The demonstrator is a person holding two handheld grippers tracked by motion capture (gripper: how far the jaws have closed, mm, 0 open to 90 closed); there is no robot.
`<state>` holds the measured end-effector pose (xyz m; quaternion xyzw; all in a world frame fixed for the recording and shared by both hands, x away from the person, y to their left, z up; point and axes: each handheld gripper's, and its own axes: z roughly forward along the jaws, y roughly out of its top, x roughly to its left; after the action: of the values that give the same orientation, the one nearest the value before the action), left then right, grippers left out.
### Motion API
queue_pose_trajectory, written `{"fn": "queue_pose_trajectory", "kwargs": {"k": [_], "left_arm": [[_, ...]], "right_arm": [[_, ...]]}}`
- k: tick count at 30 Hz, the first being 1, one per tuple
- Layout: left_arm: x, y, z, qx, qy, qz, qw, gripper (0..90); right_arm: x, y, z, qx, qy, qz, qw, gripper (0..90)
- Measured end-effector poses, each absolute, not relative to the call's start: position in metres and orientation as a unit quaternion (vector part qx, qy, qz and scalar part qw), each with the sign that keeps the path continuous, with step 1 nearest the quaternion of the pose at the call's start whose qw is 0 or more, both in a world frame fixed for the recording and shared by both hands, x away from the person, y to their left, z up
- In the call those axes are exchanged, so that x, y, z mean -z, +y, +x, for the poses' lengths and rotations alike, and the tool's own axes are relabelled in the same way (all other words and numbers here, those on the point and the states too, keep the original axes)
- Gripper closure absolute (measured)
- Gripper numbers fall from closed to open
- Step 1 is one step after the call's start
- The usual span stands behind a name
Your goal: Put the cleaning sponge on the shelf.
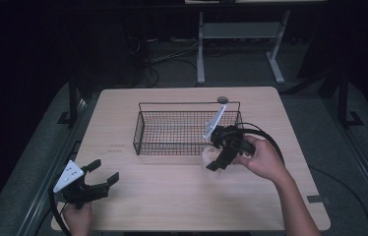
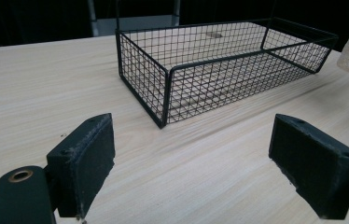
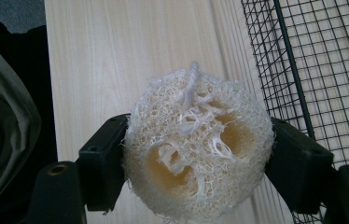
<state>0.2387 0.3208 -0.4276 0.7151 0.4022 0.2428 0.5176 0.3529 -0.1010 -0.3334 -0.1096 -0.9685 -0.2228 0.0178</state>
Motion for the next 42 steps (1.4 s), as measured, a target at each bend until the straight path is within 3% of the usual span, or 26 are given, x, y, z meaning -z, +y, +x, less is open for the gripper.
{"fn": "queue_pose_trajectory", "kwargs": {"k": [42], "left_arm": [[0.427, 0.322, 0.239, -0.243, 0.405, 0.712, 0.52, 13.8]], "right_arm": [[0.29, -0.095, 0.401, 0.234, -0.964, -0.125, 0.014, 27.2]]}}
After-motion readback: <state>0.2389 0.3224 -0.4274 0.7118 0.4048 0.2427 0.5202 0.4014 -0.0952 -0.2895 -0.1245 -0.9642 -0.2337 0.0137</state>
